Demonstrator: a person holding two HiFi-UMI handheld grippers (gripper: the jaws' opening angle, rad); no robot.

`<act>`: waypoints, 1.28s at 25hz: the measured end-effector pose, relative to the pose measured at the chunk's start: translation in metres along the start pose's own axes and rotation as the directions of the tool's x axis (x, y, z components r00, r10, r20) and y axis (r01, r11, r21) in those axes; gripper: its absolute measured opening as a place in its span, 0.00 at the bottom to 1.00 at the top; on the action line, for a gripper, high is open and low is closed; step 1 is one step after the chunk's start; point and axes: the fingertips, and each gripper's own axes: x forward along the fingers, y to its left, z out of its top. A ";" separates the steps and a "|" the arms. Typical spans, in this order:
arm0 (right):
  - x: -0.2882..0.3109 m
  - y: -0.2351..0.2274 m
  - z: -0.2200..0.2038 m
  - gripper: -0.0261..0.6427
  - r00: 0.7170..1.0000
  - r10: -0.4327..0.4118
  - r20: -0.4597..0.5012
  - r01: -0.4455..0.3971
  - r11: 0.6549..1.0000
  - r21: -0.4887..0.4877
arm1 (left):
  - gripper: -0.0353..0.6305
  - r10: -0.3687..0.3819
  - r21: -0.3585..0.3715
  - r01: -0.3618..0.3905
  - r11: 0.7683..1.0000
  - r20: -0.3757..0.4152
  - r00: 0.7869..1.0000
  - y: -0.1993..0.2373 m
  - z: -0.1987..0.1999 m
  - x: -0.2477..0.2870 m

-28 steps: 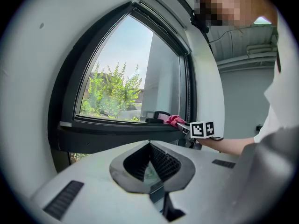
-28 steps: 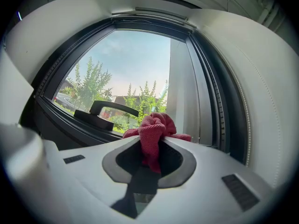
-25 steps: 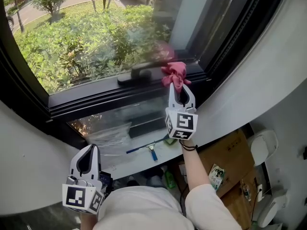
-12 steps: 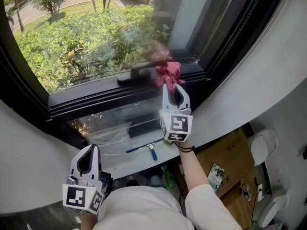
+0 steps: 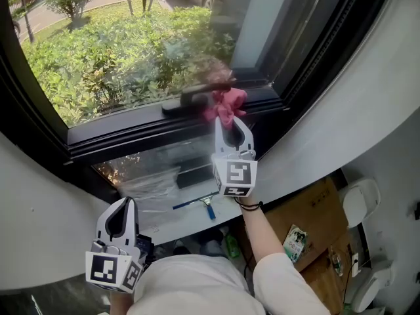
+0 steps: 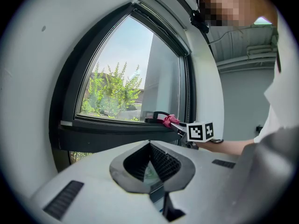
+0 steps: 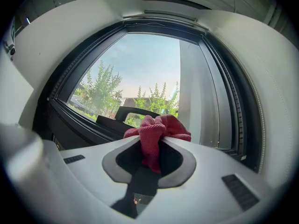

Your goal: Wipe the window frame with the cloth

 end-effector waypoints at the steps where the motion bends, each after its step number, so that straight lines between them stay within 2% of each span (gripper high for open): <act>1: 0.000 0.002 0.000 0.15 1.000 0.005 0.002 -0.005 1.000 -0.001 | 0.06 0.000 0.000 0.000 1.000 0.001 1.000 0.000 0.000 0.000; 32: -0.001 0.038 0.010 0.15 0.996 0.076 0.037 -0.076 0.997 -0.016 | 0.06 0.025 -0.003 -0.025 1.000 -0.004 1.000 0.007 -0.001 -0.004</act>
